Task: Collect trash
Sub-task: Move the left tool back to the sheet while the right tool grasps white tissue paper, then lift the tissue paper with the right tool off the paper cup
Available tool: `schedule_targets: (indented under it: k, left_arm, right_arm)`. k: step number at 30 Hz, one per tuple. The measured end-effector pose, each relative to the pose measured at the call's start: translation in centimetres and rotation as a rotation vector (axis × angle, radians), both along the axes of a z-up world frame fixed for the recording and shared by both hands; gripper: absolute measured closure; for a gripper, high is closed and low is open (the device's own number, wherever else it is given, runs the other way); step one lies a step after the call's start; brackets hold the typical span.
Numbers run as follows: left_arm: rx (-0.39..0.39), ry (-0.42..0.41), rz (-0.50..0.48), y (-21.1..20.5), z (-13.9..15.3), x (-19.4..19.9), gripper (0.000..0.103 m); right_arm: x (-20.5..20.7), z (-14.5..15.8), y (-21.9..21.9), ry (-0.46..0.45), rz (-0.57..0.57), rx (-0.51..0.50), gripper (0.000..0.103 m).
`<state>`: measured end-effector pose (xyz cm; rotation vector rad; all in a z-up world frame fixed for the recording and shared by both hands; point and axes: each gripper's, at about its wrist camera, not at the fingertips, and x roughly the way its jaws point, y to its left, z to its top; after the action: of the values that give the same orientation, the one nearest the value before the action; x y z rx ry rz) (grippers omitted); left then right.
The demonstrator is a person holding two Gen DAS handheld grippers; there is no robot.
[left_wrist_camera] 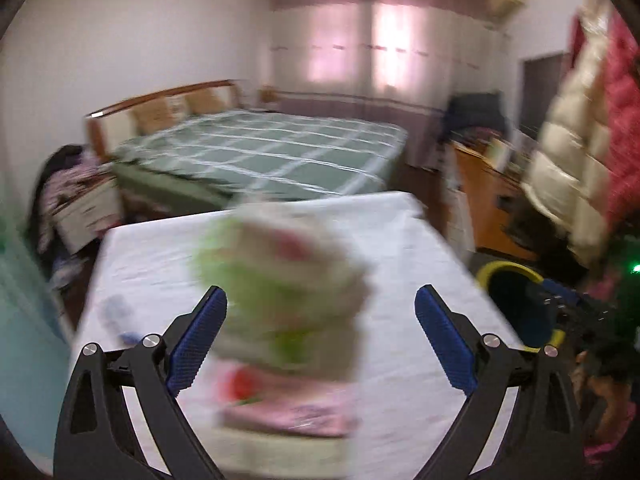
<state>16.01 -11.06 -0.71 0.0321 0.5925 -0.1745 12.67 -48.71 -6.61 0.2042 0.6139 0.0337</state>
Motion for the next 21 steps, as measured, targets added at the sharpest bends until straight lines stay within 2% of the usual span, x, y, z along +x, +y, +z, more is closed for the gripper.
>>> schedule_targets:
  k: [5, 9, 18, 21]
  left_arm:
    - [-0.027, 0.003, 0.146, 8.1, -0.9, -0.5, 0.009]
    - [-0.05, 0.018, 0.167, 11.0, -1.8, -0.6, 0.009]
    - [-0.079, 0.033, 0.163, 11.0, -3.3, -0.9, 0.009]
    - [-0.086, 0.037, 0.166, 11.3, -3.4, -0.9, 0.009]
  right_arm:
    - [3.0, 2.2, 6.9, -0.03, 0.162, -0.016, 0.059]
    - [5.3, 2.3, 11.8, -0.017, 0.256, -0.032, 0.059]
    - [9.9, 1.3, 17.4, 0.04, 0.348, -0.083, 0.06]
    - [11.1, 1.1, 18.4, 0.041, 0.346, -0.109, 0.066]
